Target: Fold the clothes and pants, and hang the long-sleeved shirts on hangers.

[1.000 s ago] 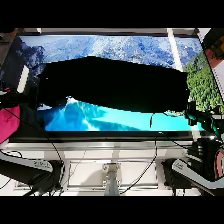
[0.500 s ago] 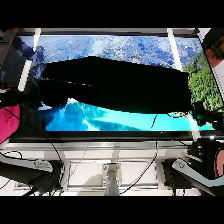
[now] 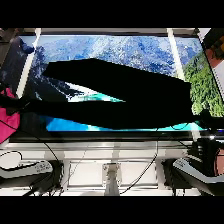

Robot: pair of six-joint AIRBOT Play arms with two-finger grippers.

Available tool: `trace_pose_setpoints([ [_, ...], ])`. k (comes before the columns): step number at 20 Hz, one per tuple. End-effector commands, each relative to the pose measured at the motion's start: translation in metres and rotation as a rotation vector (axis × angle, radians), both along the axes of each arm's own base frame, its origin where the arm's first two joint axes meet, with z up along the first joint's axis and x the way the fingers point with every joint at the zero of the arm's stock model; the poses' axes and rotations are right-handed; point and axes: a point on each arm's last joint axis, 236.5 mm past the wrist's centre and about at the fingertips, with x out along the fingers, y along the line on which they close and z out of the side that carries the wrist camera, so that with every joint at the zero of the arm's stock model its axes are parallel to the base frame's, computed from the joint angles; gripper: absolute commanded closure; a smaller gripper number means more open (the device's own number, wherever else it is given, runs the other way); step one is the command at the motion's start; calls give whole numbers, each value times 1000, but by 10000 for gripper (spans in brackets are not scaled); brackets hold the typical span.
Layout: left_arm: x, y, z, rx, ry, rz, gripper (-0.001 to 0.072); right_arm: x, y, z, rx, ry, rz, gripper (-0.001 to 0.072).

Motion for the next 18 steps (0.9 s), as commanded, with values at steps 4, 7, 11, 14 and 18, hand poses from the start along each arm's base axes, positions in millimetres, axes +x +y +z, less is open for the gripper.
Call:
trace_pose_setpoints([
  [4, -40, -3, -15, 17, 109, -120, 704, -13, -37, 30, -140, 72, 64, 703],
  [7, -62, -17, -35, -30, 171, -125, 703, -19, -32, 28, -120, 91, 76, 702],
  [11, -85, -41, -54, -103, 224, -116, 703, -27, -22, 25, -82, 121, 94, 701],
  [14, -71, -57, -40, -151, 138, -84, 702, -29, -19, 25, -66, 130, 96, 700],
  [18, -87, -24, -17, 33, 149, -19, 444, -35, -21, 24, -61, 170, 55, 407],
])
